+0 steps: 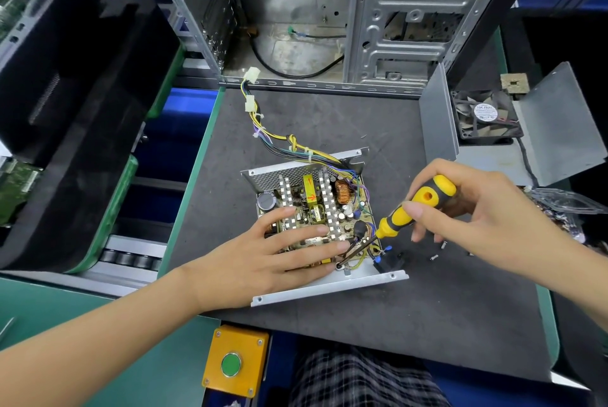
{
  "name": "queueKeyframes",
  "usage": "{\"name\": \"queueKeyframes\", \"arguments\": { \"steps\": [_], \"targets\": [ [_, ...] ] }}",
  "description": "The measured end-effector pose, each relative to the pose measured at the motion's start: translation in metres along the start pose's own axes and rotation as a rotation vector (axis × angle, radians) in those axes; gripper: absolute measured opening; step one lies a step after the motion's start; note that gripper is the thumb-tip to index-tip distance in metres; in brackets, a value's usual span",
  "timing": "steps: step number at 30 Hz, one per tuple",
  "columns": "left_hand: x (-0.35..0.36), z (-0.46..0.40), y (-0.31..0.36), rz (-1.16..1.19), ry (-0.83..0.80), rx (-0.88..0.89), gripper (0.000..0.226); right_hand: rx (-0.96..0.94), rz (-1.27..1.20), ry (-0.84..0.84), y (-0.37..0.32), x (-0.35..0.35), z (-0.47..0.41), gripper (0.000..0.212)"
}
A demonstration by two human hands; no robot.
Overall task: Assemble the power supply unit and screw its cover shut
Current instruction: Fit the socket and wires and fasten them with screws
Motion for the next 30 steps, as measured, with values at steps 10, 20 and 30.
{"name": "queueKeyframes", "arguments": {
  "steps": [10, 20, 30],
  "targets": [
    [0.0, 0.0, 0.002, -0.028, 0.0, 0.035, 0.08, -0.171, 0.165, -0.085, -0.024, 0.011, 0.001, 0.021],
    [-0.004, -0.006, 0.001, -0.003, 0.005, 0.041, 0.055, -0.302, 0.303, -0.16, -0.045, 0.024, 0.002, 0.019],
    [-0.024, -0.009, -0.008, 0.181, 0.156, -0.102, 0.041, -0.32, 0.387, -0.211, -0.052, 0.033, -0.002, 0.023]
  ]
}}
Point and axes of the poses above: each hand's wrist, its own z-axis away from the middle knuckle, its own x-axis out of the palm, y = z × x, the point moved 9 cm from there along -z, towards the middle knuckle, and after that the axes turned 13 degrees about y, right-handed, at the moved point
